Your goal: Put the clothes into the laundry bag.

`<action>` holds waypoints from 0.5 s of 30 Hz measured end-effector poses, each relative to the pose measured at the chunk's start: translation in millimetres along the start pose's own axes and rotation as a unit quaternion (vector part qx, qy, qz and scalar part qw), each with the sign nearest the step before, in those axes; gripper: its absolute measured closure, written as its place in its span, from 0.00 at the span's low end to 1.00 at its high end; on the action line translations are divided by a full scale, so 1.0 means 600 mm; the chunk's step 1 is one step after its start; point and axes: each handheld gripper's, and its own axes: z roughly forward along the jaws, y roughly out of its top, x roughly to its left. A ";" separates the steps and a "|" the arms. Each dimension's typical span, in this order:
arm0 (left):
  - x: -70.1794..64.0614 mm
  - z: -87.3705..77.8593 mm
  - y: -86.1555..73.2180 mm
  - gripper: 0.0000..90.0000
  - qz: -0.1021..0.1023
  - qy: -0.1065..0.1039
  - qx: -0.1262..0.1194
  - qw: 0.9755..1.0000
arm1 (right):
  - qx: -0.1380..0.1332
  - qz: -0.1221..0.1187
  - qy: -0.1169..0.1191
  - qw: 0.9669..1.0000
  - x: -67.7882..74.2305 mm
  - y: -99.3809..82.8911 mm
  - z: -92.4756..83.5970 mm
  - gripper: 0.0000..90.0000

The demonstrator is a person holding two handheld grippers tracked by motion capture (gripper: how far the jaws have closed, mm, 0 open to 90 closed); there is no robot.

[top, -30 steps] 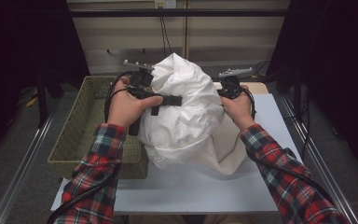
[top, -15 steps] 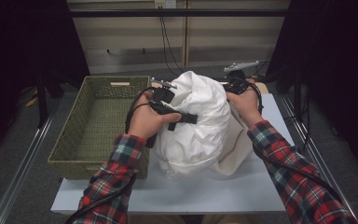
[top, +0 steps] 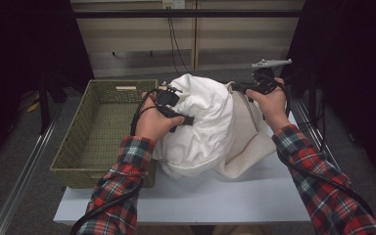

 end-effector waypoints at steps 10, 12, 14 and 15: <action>-0.028 -0.004 -0.001 0.77 0.019 -0.067 -0.009 0.998 | 0.021 0.006 -0.003 1.000 0.000 -0.022 0.019 0.98; -0.036 -0.011 0.004 0.77 0.025 -0.082 -0.014 0.996 | 0.026 0.006 -0.001 1.000 0.002 -0.029 0.028 0.98; -0.047 -0.021 0.009 0.77 0.032 -0.101 -0.025 0.994 | 0.030 0.006 0.001 1.000 0.002 -0.034 0.035 0.98; -0.052 -0.025 0.011 0.77 0.038 -0.109 -0.029 0.993 | 0.033 0.008 0.001 0.999 0.002 -0.037 0.040 0.98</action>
